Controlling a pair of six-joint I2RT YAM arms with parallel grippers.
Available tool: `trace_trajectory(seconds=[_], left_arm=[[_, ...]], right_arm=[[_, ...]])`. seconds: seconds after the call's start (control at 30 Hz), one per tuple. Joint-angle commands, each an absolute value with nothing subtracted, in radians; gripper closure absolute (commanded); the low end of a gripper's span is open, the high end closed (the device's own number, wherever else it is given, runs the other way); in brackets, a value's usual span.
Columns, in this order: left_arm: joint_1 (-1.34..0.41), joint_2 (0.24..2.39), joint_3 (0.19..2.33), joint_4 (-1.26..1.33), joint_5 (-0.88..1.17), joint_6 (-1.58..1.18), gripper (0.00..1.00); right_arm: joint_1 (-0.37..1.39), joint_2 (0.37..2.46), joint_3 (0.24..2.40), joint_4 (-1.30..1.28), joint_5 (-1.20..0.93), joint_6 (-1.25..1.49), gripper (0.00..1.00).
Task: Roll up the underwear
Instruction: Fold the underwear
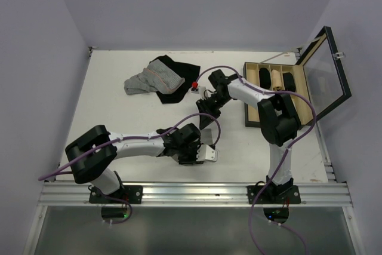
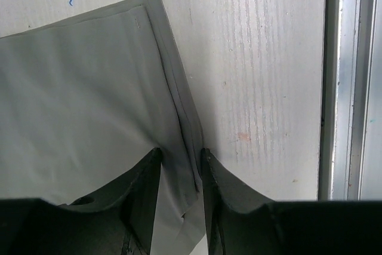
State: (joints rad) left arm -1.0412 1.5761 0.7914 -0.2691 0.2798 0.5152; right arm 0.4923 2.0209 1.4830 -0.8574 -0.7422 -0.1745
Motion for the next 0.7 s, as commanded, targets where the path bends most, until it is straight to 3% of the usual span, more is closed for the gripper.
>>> trace_trajectory(seconds=[0.0, 0.4, 0.67], left_arm=[[-1.046, 1.565, 0.799, -0.299, 0.268, 0.506, 0.64], [-1.095, 1.471, 0.756, -0.239, 0.158, 0.492, 0.53], [-1.115, 1.52, 0.765, -0.235, 0.181, 0.485, 0.57]], right_arm=[[0.489, 2.011, 1.476, -0.873, -0.729, -0.19, 0.78], [0.486, 2.017, 1.46, -0.874, -0.732, -0.192, 0.78], [0.479, 2.026, 1.459, -0.874, -0.726, -0.196, 0.78]])
